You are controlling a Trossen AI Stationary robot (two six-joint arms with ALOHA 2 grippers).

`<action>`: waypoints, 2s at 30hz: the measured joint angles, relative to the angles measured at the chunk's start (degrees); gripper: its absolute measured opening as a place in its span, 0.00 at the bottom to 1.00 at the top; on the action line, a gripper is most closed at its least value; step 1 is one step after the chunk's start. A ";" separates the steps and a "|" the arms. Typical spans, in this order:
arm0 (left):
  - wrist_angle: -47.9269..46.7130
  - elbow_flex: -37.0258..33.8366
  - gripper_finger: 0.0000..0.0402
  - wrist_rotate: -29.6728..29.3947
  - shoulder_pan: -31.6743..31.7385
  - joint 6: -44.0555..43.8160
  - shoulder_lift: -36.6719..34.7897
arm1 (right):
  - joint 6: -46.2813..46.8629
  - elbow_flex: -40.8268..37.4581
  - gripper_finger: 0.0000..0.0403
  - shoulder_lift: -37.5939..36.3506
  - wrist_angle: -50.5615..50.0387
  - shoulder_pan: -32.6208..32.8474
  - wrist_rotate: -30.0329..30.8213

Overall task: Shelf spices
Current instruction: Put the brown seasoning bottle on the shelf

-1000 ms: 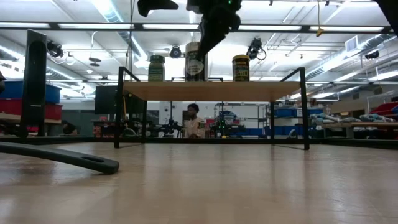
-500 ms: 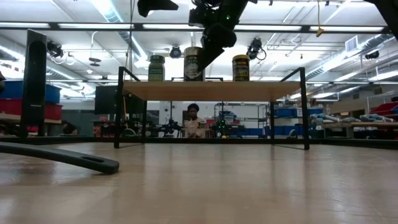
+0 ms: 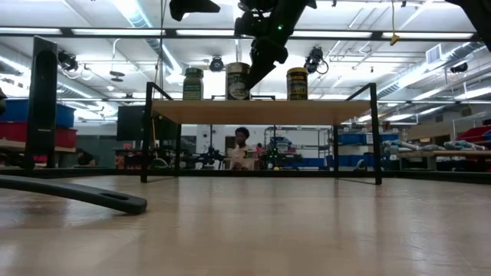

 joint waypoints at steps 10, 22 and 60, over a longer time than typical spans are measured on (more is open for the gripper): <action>0.09 0.01 0.63 -0.02 0.01 0.26 0.00 | -0.42 0.00 0.00 0.00 3.63 2.28 -4.04; 0.17 -0.01 0.63 -0.59 0.01 0.07 0.02 | -1.53 0.02 0.00 0.00 14.59 2.23 -2.34; 0.11 0.00 0.63 -0.67 0.01 -0.31 0.02 | -2.02 0.04 0.00 -0.27 13.37 4.28 7.39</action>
